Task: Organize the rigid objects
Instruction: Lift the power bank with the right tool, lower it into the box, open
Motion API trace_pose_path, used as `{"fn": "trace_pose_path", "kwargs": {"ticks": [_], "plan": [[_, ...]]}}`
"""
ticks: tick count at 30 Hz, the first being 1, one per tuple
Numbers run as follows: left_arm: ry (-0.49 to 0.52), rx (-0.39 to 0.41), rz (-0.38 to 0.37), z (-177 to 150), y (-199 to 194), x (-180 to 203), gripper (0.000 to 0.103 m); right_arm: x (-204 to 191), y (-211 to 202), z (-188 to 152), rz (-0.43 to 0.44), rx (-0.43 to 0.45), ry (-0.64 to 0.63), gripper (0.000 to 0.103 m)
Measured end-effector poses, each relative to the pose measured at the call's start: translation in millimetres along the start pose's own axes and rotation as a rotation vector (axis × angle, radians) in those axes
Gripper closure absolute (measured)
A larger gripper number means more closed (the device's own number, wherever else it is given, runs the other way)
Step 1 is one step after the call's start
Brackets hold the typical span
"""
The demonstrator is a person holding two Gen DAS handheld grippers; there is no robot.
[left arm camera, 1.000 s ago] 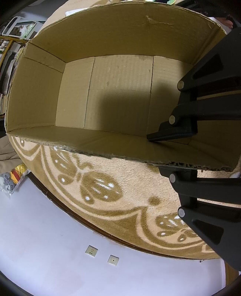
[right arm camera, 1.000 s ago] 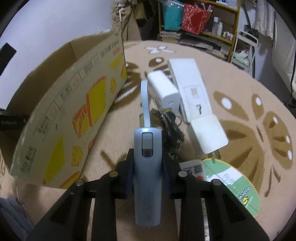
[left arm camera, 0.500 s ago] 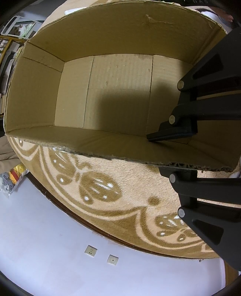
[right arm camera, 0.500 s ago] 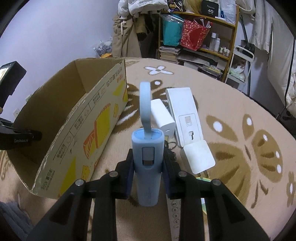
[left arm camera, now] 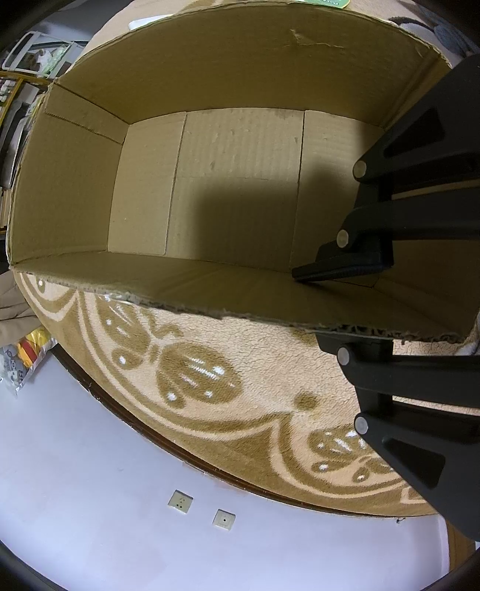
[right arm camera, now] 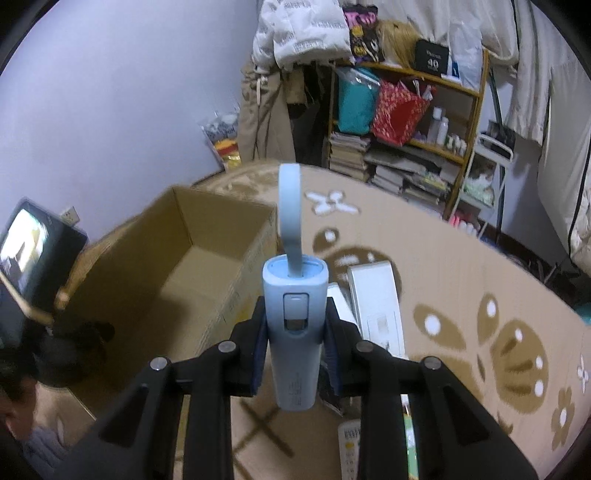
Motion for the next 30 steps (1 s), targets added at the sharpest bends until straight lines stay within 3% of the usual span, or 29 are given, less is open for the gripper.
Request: {"fn": "trace_pose_path", "kwargs": {"ticks": [8, 14, 20, 30], "plan": [[-0.006, -0.003, -0.006, 0, 0, 0, 0.085, -27, -6, 44, 0.048, 0.086, -0.009, 0.074], [-0.01, -0.009, -0.014, 1, -1, -1, 0.085, -41, -1, 58, 0.098, 0.121, 0.023, 0.074], [-0.011, -0.013, -0.019, 1, 1, -3, 0.085, -42, 15, 55, 0.17, 0.086, 0.116, 0.074], [-0.024, -0.019, -0.028, 3, 3, -5, 0.085, -40, 50, 30, 0.134, -0.001, 0.118, 0.074]]}}
Point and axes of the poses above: each gripper's, at about its wrist camera, not at the fingertips, and y roughly the way its jaws point, x to its right, z to its top, the point moved 5 cm from there along y, roughly the way its jaws point, and after that the axes turned 9 degrees about z, right-handed, at the moved point
